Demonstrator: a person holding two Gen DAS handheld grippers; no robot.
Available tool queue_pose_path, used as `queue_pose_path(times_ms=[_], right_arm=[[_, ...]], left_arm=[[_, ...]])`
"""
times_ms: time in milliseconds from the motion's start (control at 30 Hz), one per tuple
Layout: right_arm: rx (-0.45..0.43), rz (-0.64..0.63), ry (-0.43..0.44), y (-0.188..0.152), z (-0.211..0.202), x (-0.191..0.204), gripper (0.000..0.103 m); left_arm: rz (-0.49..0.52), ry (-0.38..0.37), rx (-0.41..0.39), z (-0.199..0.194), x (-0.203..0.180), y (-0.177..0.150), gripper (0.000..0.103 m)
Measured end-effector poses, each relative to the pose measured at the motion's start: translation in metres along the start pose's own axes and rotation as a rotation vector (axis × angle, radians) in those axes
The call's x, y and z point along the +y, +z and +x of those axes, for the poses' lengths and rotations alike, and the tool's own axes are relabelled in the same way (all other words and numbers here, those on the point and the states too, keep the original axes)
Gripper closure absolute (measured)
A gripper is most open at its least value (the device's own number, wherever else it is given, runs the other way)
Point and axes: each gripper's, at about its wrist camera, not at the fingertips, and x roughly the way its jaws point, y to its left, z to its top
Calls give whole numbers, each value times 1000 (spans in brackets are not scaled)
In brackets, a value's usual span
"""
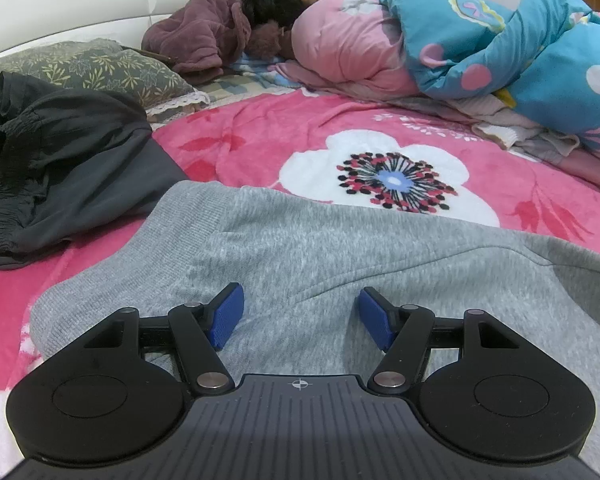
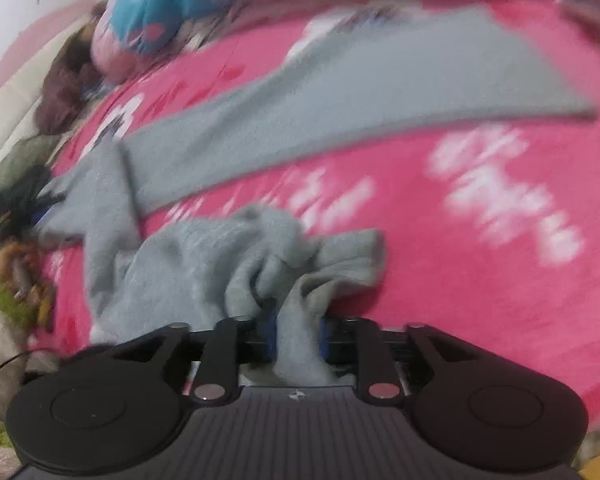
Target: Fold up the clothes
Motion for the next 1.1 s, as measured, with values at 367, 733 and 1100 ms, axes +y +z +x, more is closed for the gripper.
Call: queue_pose_path(times_ms=[367, 733, 1100], right_arm=[[-385, 636, -197, 80, 10, -155, 55], [-622, 605, -258, 62, -19, -133, 99], [-496, 682, -337, 45, 8, -166, 98]], left_arm=[[-5, -4, 2, 0, 1, 0, 38], [5, -3, 5, 2, 1, 0, 38], [-2, -10, 2, 1, 2, -1, 38]])
